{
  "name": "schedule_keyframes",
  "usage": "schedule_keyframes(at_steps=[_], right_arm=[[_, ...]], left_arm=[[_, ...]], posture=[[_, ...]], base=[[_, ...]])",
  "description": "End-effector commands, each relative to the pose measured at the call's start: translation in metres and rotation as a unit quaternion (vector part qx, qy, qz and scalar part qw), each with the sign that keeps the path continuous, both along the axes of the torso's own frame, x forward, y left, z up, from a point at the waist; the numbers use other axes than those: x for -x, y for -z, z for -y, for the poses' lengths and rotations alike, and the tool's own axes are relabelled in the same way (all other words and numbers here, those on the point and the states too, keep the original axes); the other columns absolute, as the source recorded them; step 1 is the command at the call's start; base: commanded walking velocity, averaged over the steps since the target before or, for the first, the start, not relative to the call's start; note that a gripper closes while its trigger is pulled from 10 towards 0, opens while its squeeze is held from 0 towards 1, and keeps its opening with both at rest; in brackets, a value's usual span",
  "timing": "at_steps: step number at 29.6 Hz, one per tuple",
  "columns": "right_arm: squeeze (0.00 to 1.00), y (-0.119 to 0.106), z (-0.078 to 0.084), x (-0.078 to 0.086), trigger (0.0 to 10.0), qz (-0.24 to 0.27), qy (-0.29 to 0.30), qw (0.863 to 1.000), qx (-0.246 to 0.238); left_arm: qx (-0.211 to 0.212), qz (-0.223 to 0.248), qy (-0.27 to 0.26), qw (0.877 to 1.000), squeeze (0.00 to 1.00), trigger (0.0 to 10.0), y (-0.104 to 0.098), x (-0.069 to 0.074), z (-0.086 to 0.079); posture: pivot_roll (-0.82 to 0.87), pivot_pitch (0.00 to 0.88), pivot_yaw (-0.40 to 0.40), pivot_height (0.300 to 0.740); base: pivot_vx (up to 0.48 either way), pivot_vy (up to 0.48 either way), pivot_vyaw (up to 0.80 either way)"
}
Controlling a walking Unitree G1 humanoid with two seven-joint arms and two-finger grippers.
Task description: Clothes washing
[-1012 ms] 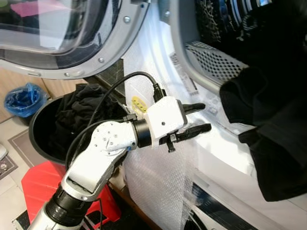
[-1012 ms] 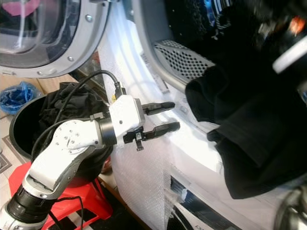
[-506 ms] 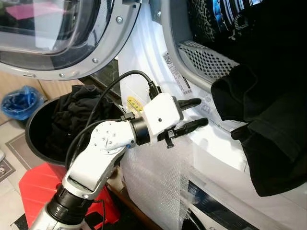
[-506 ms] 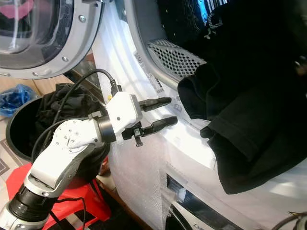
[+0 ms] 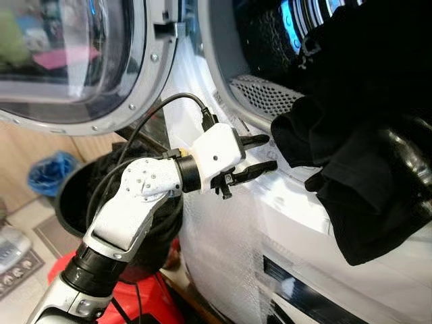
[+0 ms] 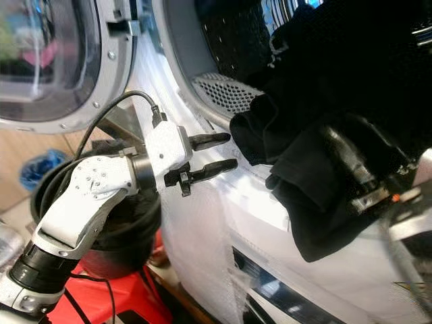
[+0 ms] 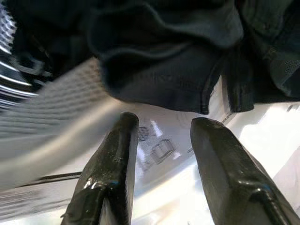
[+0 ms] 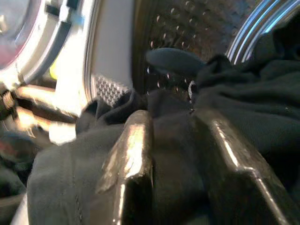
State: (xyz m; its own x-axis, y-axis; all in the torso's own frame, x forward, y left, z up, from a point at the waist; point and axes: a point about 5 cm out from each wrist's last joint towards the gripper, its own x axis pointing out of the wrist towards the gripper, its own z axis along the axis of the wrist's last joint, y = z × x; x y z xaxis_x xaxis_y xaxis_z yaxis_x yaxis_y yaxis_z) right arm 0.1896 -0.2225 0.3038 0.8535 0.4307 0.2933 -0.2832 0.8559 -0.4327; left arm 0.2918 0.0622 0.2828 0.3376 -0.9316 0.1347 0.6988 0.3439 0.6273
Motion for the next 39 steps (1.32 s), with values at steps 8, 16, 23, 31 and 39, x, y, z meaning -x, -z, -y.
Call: schedule_keyframes(at_steps=[8, 16, 23, 31, 39], right_arm=[[1.00, -0.007, 0.019, 0.021, 10.0, 0.029, 0.082, 0.994, 0.069], [0.00, -0.021, -0.009, 0.038, 10.0, 0.093, -0.042, 0.994, 0.026], [0.00, -0.030, -0.029, 0.015, 10.0, 0.141, -0.113, 0.976, -0.121], [0.00, -0.027, -0.038, 0.004, 10.0, 0.128, -0.165, 0.958, -0.196], [0.00, -0.019, -0.048, -0.001, 10.0, 0.097, -0.204, 0.947, -0.229]], left_arm=[[-0.010, 0.015, 0.014, 1.000, 0.00, 10.0, -0.005, -0.006, 0.000], [-0.010, 0.013, 0.021, 1.000, 0.00, 10.0, -0.003, -0.009, 0.003], [0.015, 0.014, 0.033, 0.999, 0.00, 10.0, -0.005, -0.005, 0.015], [0.033, 0.018, 0.010, 0.999, 0.00, 10.0, -0.011, -0.008, 0.011], [0.033, 0.019, 0.004, 0.999, 0.00, 10.0, -0.010, -0.007, 0.010]], posture=[[0.07, 0.012, 0.037, 0.740], [0.05, 0.015, 0.043, 0.740], [0.05, 0.024, 0.022, 0.740], [0.07, 0.028, 0.007, 0.740], [0.07, 0.030, 0.004, 0.740]], base=[[0.000, 0.000, 0.00], [0.000, 0.000, 0.00], [0.000, 0.000, 0.00], [0.000, 0.000, 0.00], [0.000, 0.000, 0.00]])
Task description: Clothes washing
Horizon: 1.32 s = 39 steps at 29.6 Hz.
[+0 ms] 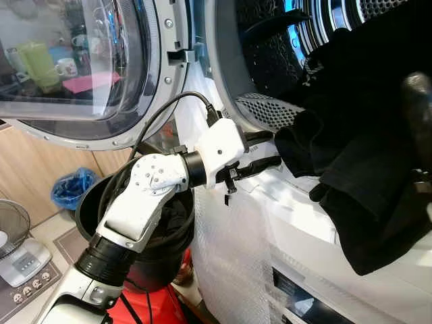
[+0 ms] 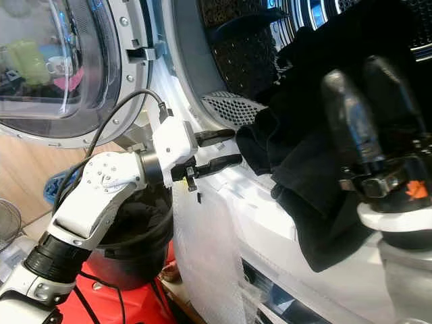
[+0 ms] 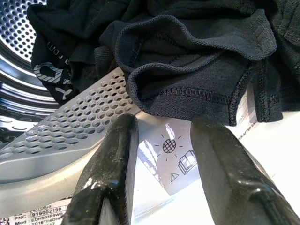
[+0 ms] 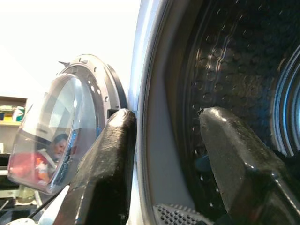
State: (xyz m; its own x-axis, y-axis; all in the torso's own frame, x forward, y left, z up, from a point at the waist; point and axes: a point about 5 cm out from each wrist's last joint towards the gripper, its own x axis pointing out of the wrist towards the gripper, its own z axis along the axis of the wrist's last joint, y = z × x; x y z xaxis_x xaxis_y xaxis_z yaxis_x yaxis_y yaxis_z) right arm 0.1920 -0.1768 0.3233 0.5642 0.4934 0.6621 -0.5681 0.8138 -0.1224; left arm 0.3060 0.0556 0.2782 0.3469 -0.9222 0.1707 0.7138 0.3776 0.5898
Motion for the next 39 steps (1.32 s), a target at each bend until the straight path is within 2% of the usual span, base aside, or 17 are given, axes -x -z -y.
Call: schedule_keyframes(at_steps=[1, 3, 8, 13, 17, 21, 26, 39], right_arm=[[0.00, 0.003, -0.005, 0.003, 10.0, -0.004, -0.028, 1.000, 0.003], [0.00, 0.004, -0.008, 0.006, 10.0, -0.012, -0.052, 0.999, 0.004], [0.00, 0.004, -0.008, 0.008, 10.0, -0.003, -0.057, 0.998, 0.005], [0.00, 0.004, -0.016, 0.015, 10.0, 0.003, -0.116, 0.993, 0.021], [0.00, 0.006, -0.028, 0.018, 10.0, -0.012, -0.201, 0.978, 0.061], [0.00, 0.007, -0.034, 0.017, 10.0, -0.023, -0.240, 0.966, 0.096], [0.00, 0.009, -0.035, 0.006, 10.0, -0.039, -0.229, 0.967, 0.107], [0.00, 0.012, -0.027, -0.006, 10.0, -0.051, -0.167, 0.981, 0.080]], left_arm=[[0.008, 0.034, 0.006, 0.999, 0.00, 10.0, -0.014, 0.007, 0.004], [0.007, 0.035, 0.007, 0.999, 0.00, 10.0, -0.015, 0.007, 0.004], [0.004, 0.035, 0.005, 0.999, 0.00, 10.0, -0.013, 0.007, 0.003], [0.000, 0.035, 0.002, 0.999, 0.00, 10.0, -0.011, 0.006, 0.003], [-0.010, 0.035, 0.004, 0.999, 0.00, 10.0, -0.009, 0.005, 0.003], [-0.015, 0.035, 0.003, 0.999, 0.00, 10.0, -0.008, 0.003, 0.004], [-0.015, 0.036, -0.005, 0.999, 0.00, 10.0, -0.007, 0.002, 0.003], [-0.009, 0.041, -0.008, 0.999, 0.00, 10.0, -0.010, 0.003, 0.003]], posture=[[0.07, 0.030, 0.004, 0.740], [0.08, 0.038, 0.001, 0.740], [0.08, 0.043, 0.001, 0.740], [0.09, 0.046, 0.011, 0.740], [0.09, 0.050, 0.029, 0.740], [0.09, 0.051, 0.028, 0.740], [0.10, 0.059, 0.018, 0.740], [0.10, 0.072, 0.022, 0.740]], base=[[0.000, 0.000, -0.70], [0.000, 0.000, -0.74], [0.000, 0.000, -0.78], [0.000, 0.000, -0.77], [0.000, 0.000, -0.77], [0.000, 0.000, -0.77], [0.000, 0.000, -0.77], [0.000, 0.000, -0.73]])
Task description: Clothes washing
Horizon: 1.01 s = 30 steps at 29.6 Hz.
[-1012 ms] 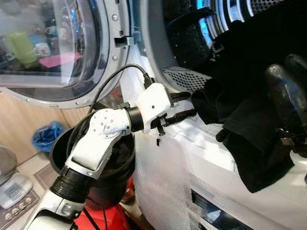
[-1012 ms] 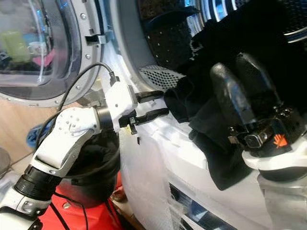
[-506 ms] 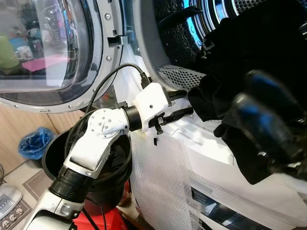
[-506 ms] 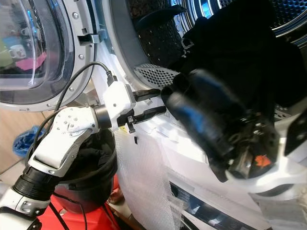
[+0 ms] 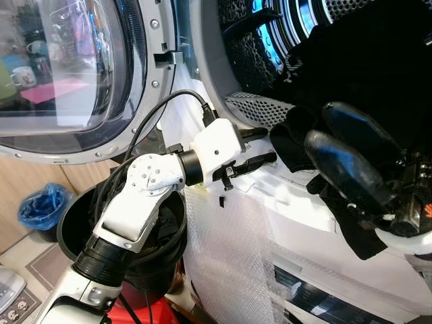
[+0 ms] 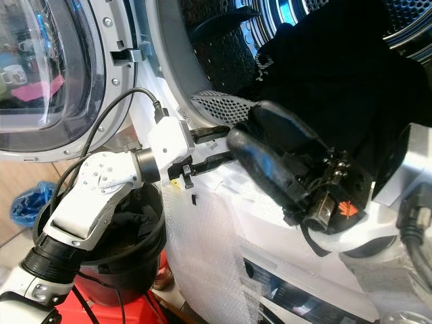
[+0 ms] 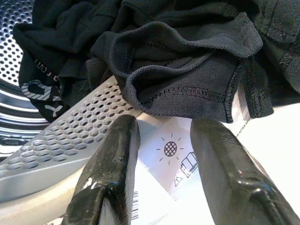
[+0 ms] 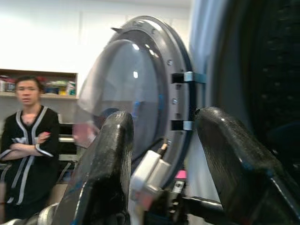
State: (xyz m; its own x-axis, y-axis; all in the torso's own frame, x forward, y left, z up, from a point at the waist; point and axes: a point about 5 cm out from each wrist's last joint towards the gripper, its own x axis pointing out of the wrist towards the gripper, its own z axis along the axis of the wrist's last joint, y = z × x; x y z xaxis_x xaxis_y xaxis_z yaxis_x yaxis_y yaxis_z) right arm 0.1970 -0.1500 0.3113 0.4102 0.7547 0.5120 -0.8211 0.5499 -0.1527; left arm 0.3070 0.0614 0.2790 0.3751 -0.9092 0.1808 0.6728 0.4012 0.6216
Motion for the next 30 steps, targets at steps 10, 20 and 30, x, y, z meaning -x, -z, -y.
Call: schedule_keyframes(at_steps=[10, 20, 30], right_arm=[[0.00, 0.0009, -0.0002, -0.0029, 10.0, -0.004, 0.002, 1.000, 0.007], [0.00, -0.0011, -0.0028, -0.0035, 10.0, -0.002, 0.001, 1.000, 0.010], [0.00, -0.0027, -0.0009, -0.0035, 10.0, -0.002, 0.006, 1.000, 0.009]], left_arm=[[-0.006, 0.017, 0.010, 1.000, 0.00, 10.0, -0.0074, 0.0047, 0.0095], [-0.005, 0.015, 0.008, 1.000, 0.00, 10.0, -0.0074, 0.0056, 0.0081], [0.001, 0.020, 0.009, 1.000, 0.00, 10.0, -0.0103, 0.0068, 0.0088]], posture=[[0.11, 0.084, 0.013, 0.740], [0.11, 0.090, 0.011, 0.740], [0.10, 0.092, 0.003, 0.740]], base=[[0.000, 0.000, -0.79], [0.000, 0.000, -0.79], [0.000, 0.000, -0.78]])
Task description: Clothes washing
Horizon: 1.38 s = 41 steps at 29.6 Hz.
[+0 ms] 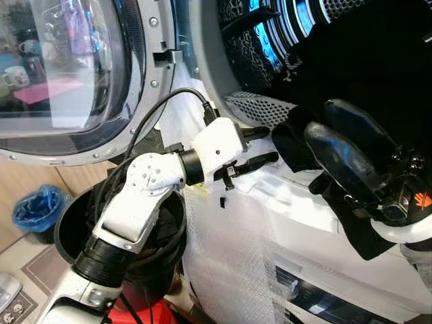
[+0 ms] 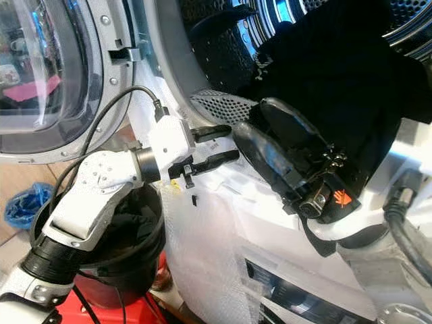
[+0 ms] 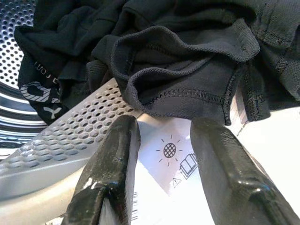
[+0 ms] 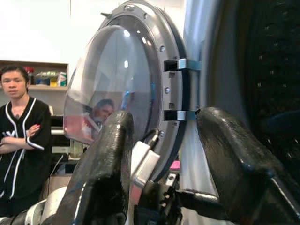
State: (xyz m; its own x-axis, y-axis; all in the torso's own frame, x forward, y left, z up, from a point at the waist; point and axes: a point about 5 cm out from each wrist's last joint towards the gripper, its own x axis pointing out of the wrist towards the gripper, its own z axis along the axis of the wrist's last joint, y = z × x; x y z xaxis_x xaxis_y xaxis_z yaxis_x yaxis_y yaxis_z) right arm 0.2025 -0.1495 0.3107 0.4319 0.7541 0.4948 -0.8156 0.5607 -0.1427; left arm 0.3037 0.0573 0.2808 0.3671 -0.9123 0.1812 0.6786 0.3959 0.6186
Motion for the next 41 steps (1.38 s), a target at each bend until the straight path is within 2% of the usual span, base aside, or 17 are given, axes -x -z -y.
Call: schedule_keyframes(at_steps=[1, 4, 7, 22, 26, 41], right_arm=[[0.00, -0.004, 0.000, 0.002, 10.0, 0.009, -0.003, 1.000, 0.003], [0.00, -0.005, 0.000, -0.001, 10.0, 0.012, 0.009, 1.000, 0.007], [0.00, -0.006, -0.003, -0.013, 10.0, 0.018, 0.050, 0.998, 0.017], [0.00, -0.004, -0.007, -0.018, 10.0, 0.020, 0.051, 0.997, 0.050], [0.00, -0.001, -0.009, -0.016, 10.0, 0.009, 0.036, 0.998, 0.054], [0.00, -0.002, -0.006, -0.014, 10.0, 0.015, 0.035, 0.998, 0.052]], left_arm=[[0.004, 0.025, 0.005, 1.000, 0.00, 10.0, -0.011, 0.004, 0.005], [0.013, 0.037, 0.001, 0.999, 0.00, 10.0, -0.017, 0.005, 0.005], [0.025, 0.040, -0.002, 0.999, 0.00, 10.0, -0.023, 0.004, 0.003], [0.025, 0.034, -0.010, 0.999, 0.00, 10.0, -0.017, 0.004, 0.004], [0.024, 0.032, -0.009, 0.999, 0.00, 10.0, -0.016, 0.005, 0.005], [0.025, 0.030, -0.010, 0.999, 0.00, 10.0, -0.014, 0.005, 0.004]], posture=[[0.10, 0.090, 0.002, 0.740], [0.11, 0.088, -0.008, 0.740], [0.11, 0.083, -0.028, 0.740], [0.10, 0.092, -0.047, 0.740], [0.10, 0.093, -0.046, 0.740], [0.10, 0.098, -0.045, 0.740]], base=[[0.000, 0.000, -0.78], [0.000, 0.000, -0.78], [0.000, 0.000, -0.26], [0.000, 0.000, 0.00], [0.000, 0.000, -0.70], [0.000, 0.000, -0.79]])
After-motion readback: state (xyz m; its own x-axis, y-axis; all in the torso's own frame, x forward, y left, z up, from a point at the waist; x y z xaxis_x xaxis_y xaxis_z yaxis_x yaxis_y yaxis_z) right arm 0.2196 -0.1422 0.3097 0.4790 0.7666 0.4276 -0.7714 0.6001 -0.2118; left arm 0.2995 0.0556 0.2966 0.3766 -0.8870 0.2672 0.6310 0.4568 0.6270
